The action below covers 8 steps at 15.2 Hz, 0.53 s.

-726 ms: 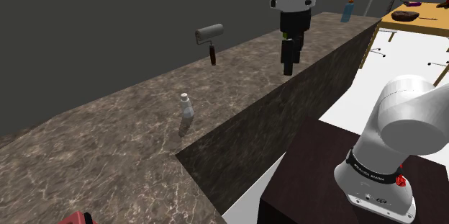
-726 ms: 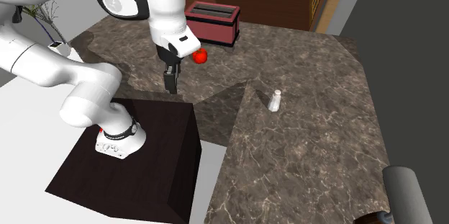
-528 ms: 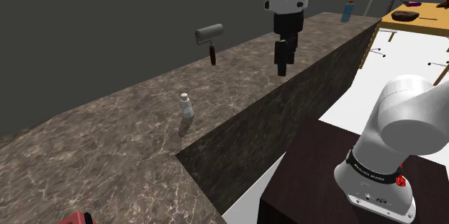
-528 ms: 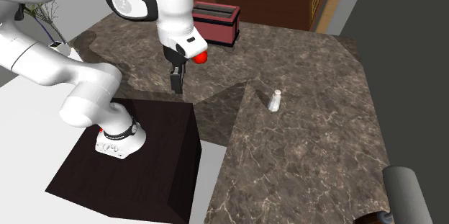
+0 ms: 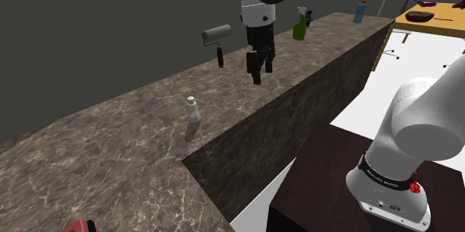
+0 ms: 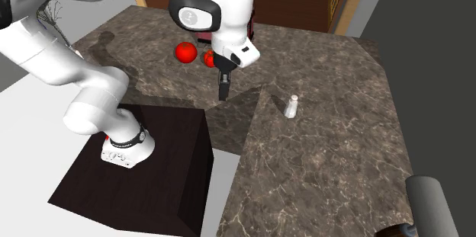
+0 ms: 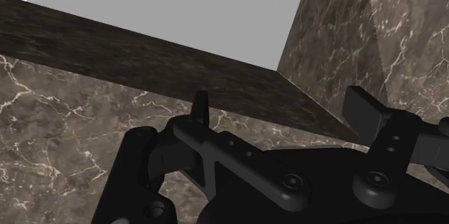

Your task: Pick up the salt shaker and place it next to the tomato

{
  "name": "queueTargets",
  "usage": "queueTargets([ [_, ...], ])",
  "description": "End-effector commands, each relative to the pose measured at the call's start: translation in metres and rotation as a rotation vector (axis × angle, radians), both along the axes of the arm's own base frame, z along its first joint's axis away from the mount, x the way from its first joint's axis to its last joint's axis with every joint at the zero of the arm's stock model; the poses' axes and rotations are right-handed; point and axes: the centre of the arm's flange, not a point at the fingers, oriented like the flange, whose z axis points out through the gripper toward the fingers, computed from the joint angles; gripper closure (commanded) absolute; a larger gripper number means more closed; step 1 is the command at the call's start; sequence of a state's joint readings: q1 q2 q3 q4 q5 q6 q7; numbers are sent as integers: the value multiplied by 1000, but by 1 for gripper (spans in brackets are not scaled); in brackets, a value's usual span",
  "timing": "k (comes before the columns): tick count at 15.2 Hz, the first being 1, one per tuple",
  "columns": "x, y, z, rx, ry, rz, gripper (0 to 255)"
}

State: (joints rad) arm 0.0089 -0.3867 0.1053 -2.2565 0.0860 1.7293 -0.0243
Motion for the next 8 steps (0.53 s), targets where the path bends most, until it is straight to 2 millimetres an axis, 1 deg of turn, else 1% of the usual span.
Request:
queueTargets([
  [1, 24, 9, -8, 3, 8, -2, 0],
  [8, 110, 37, -39, 10, 32, -8, 0],
])
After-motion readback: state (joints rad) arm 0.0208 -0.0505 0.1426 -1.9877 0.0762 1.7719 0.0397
